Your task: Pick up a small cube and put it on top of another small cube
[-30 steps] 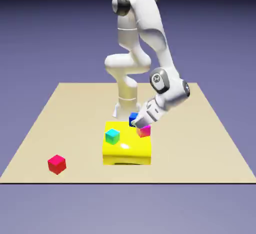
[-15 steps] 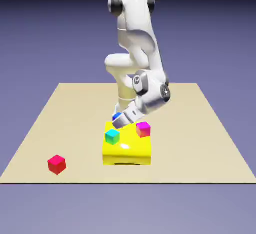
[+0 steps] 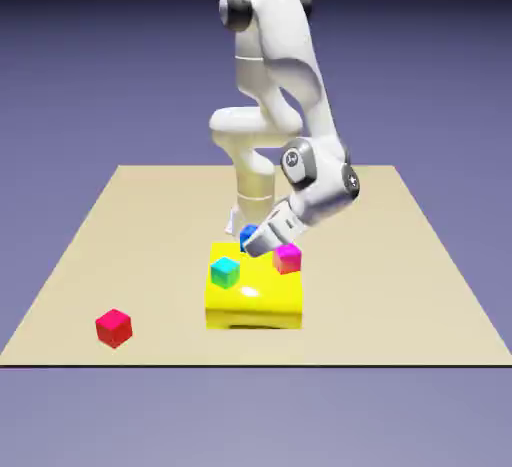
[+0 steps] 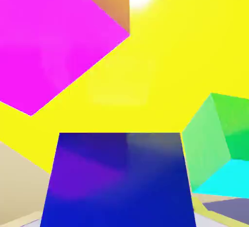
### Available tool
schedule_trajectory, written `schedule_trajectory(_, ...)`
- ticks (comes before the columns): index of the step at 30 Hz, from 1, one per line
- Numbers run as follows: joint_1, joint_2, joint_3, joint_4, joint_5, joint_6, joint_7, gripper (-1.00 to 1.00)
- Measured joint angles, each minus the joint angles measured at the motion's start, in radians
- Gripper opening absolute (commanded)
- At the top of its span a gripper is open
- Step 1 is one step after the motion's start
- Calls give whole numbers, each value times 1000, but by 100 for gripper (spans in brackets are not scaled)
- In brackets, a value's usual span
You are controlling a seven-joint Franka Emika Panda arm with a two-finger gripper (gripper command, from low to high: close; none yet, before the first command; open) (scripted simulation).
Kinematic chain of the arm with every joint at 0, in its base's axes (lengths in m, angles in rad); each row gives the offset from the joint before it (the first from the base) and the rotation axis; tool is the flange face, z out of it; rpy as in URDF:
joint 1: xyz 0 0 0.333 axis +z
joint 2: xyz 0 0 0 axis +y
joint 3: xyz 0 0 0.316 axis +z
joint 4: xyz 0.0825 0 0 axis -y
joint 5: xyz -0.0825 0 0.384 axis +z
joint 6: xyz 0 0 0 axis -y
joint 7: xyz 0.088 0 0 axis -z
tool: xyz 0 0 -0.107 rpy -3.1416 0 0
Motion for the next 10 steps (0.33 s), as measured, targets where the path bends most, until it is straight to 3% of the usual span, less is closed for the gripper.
schedule_trajectory(6,134,0,0,0,0,0,0,-100)
schedule_trajectory(7,158,0,0,0,0,0,0,100)
schedule_trajectory(10,214,-15,12,31,23,-43,-17,100)
